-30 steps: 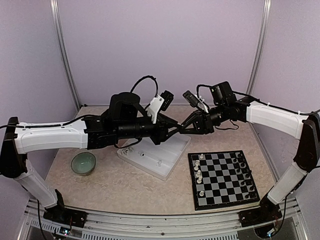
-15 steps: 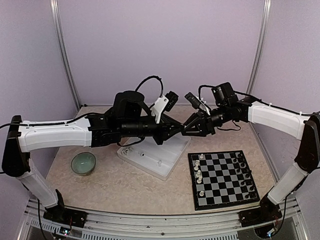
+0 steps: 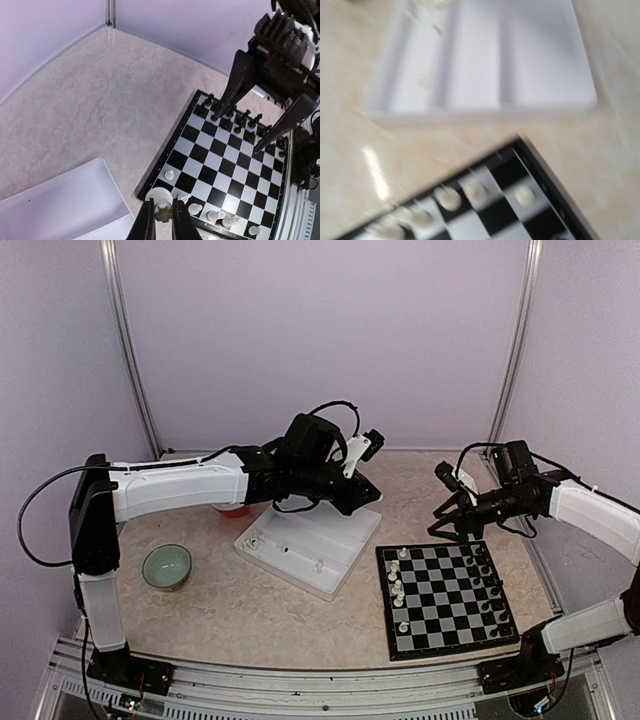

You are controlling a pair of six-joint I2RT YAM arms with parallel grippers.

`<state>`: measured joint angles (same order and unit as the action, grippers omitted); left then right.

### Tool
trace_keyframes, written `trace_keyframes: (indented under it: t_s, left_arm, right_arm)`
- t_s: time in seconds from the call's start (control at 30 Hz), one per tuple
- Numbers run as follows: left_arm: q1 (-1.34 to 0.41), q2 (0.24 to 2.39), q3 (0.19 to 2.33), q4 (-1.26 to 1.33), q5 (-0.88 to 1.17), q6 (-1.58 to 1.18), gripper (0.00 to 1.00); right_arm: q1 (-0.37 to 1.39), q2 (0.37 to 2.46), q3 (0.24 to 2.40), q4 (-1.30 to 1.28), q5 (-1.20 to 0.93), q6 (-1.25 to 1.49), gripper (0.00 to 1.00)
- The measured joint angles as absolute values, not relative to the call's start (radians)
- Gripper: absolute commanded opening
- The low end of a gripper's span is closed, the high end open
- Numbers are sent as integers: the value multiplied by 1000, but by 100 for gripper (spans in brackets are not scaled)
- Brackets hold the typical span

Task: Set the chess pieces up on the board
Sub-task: Place the rook at a1.

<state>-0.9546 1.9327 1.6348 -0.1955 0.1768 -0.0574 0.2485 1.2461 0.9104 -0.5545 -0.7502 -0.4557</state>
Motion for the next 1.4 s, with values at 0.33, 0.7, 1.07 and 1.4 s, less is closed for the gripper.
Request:
trace_keyframes:
  t_s: [0.33, 0.7, 1.07, 1.4]
  left_arm:
    - [-961, 2244, 1957, -450, 176, -23, 11]
    - [-982, 2386, 2029, -524, 180, -17, 11]
    - [-1003, 2444, 2070, -532, 191, -16, 14]
    - [-1002, 2461, 2087, -532, 194, -16, 16]
  right_arm:
    - [239, 1228, 778, -416, -559, -433, 60]
    - [239, 1245, 778, -374, -545, -432, 60]
    - [239, 1245, 778, -370, -545, -433, 60]
    - [239, 1248, 778, -370, -546, -433, 60]
